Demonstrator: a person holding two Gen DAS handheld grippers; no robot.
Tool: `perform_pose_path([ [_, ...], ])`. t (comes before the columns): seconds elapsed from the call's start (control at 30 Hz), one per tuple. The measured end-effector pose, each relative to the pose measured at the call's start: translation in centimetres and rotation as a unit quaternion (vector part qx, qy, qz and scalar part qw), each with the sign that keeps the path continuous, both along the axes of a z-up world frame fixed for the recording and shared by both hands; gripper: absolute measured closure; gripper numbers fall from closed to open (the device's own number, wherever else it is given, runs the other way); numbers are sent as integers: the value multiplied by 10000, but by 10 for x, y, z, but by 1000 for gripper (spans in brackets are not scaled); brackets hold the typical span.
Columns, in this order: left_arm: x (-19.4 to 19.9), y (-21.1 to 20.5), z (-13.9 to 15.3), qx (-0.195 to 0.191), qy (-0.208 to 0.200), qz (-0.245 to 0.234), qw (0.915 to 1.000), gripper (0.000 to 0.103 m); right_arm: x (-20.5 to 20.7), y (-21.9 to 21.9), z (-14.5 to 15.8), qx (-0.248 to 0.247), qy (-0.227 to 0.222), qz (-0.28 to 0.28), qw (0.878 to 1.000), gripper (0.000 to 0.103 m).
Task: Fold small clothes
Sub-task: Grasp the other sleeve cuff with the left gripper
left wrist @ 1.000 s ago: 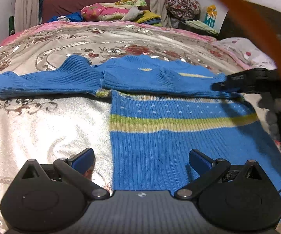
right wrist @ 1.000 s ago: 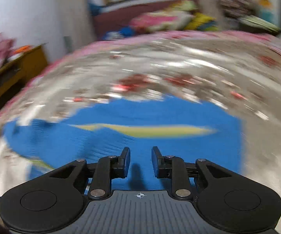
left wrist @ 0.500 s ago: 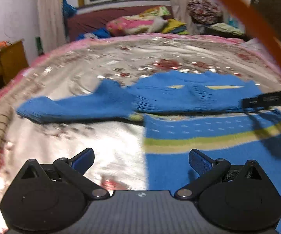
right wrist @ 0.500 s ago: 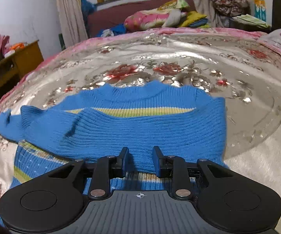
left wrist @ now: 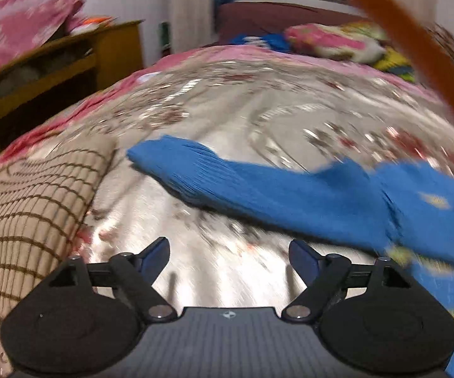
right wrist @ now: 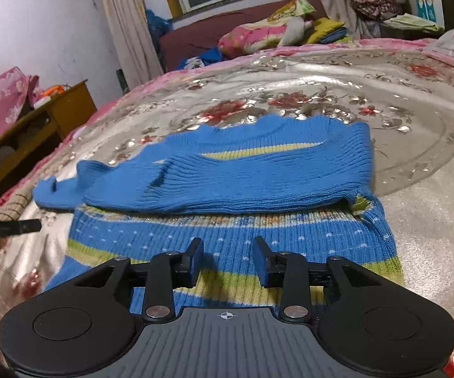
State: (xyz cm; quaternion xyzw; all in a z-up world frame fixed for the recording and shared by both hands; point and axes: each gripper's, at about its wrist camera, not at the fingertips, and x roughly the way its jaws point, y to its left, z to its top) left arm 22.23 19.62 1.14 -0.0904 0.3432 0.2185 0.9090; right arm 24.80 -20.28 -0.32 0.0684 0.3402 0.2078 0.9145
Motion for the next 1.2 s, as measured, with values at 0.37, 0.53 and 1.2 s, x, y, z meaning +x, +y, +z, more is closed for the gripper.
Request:
perform_pose_path([
  [0.37, 40, 85, -21, -1265, -238, 1293, 9832, 50, 0, -6, -1, 186, 25, 62, 9998, 68],
  [0.53, 43, 98, -20, -1358, -471, 1609, 9764, 51, 2, -10, -2, 326, 83, 53, 9994, 68],
  [1.2, 58, 102, -18, -1491, -871, 1488, 9737, 88, 5, -16, -2, 572, 180, 6, 9982, 69],
])
